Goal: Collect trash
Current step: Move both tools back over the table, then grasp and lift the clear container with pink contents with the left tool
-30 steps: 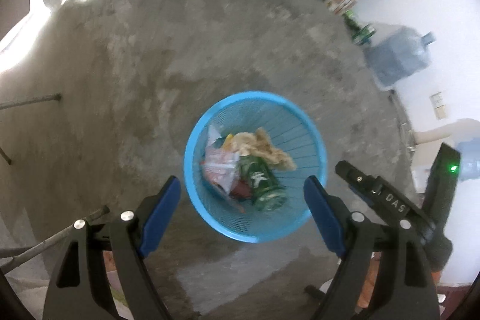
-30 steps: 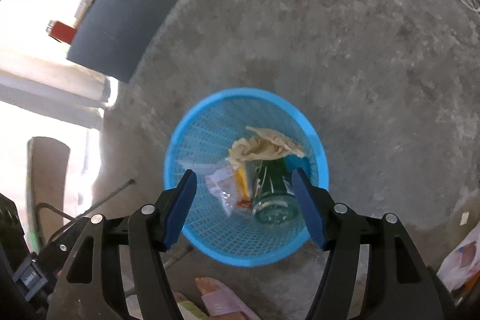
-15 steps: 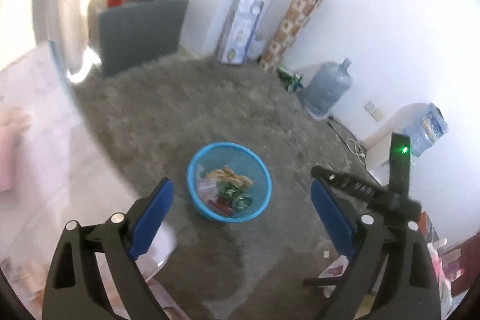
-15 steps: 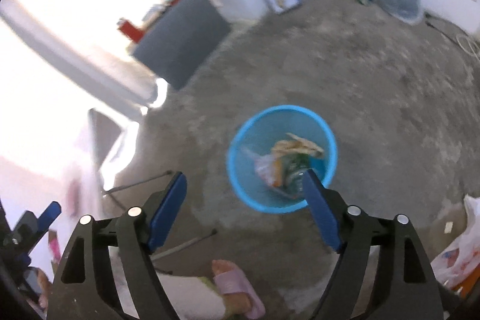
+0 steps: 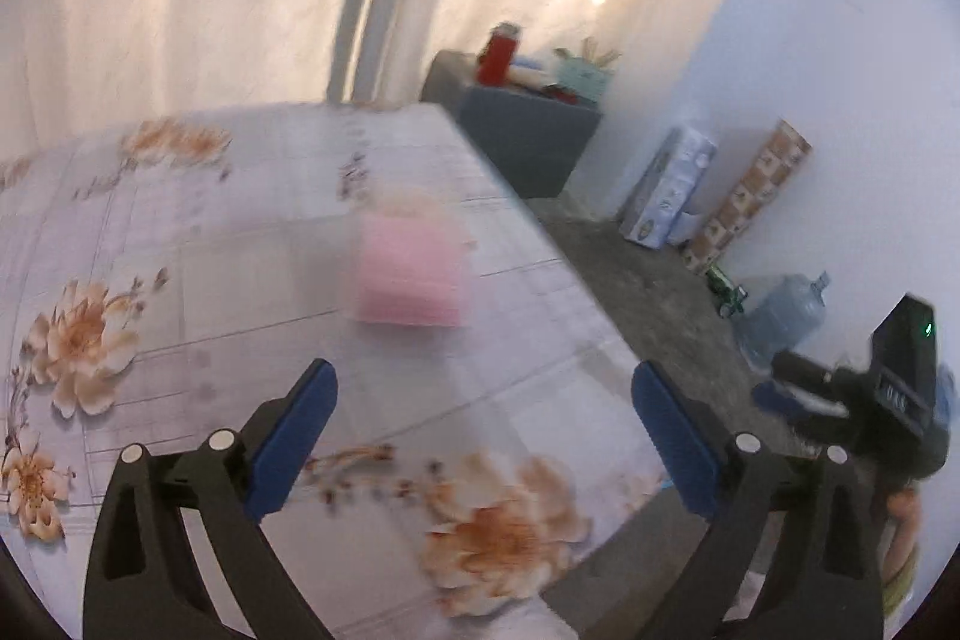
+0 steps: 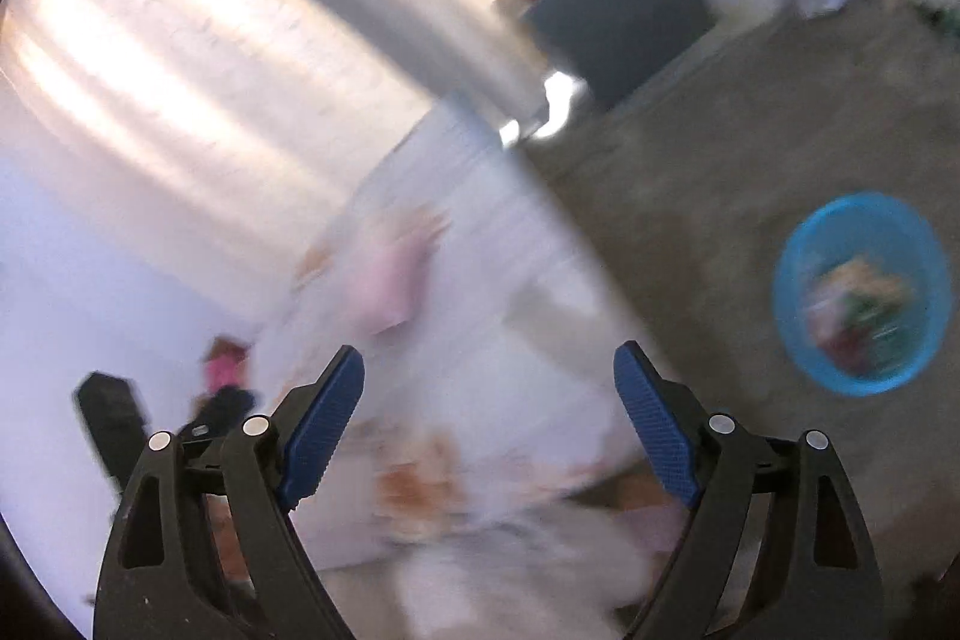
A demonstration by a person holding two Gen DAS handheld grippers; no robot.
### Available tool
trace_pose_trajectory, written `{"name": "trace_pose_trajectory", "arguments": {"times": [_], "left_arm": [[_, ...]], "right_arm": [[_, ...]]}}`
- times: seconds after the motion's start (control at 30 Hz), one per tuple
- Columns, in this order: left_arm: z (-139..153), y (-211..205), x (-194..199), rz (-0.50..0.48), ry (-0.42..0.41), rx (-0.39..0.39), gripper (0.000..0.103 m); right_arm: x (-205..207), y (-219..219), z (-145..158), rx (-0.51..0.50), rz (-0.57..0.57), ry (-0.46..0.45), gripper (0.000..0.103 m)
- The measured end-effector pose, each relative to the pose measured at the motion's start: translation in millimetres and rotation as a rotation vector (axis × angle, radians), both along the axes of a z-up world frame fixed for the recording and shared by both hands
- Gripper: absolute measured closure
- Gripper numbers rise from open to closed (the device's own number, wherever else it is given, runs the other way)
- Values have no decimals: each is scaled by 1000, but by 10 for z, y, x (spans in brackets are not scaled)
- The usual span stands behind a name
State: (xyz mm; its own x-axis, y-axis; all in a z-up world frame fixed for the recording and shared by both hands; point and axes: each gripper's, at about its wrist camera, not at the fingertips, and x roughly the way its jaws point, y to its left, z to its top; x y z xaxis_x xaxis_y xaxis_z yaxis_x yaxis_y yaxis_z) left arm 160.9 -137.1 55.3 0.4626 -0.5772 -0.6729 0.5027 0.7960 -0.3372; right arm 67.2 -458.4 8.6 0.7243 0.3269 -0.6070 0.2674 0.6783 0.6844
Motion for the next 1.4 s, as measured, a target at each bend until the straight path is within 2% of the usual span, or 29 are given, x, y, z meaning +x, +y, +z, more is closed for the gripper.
{"name": "trace_pose_trajectory", "arguments": {"times": [0.13, 0.27, 0.43, 0.53, 0.7, 0.77, 0.87, 0.93, 1.03, 1.27, 1.4], "left_arm": [[-107, 54, 370, 22, 62, 20, 6], [-260, -242, 739, 4, 95, 73, 6], [-463, -618, 1110, 17, 119, 146, 6], [-605, -805, 1326, 29, 147, 214, 6], [-767, -991, 1473, 34, 163, 321, 7], [-802, -987, 1486, 34, 157, 333, 13], [-787, -941, 1467, 39, 144, 337, 15], [-759, -910, 1431, 34, 131, 332, 15], [-680, -807, 1424, 24, 140, 279, 16], [-390, -334, 1264, -5, 209, 47, 16], [-332, 36, 1052, -22, 251, -30, 16]], "right_arm": [[418, 228, -265, 140, 35, 2, 22], [679, 263, -438, 189, 24, 25, 22], [796, 252, -578, 187, 15, 46, 22], [804, 270, -602, 180, 7, 51, 22], [750, 294, -667, 179, 20, 66, 22], [744, 285, -695, 182, 26, 73, 22], [755, 280, -718, 190, 31, 76, 22], [759, 265, -712, 185, 32, 74, 22], [746, 243, -700, 182, 25, 68, 22], [680, 250, -653, 168, 14, 59, 22], [603, 293, -577, 157, 25, 47, 22]]}}
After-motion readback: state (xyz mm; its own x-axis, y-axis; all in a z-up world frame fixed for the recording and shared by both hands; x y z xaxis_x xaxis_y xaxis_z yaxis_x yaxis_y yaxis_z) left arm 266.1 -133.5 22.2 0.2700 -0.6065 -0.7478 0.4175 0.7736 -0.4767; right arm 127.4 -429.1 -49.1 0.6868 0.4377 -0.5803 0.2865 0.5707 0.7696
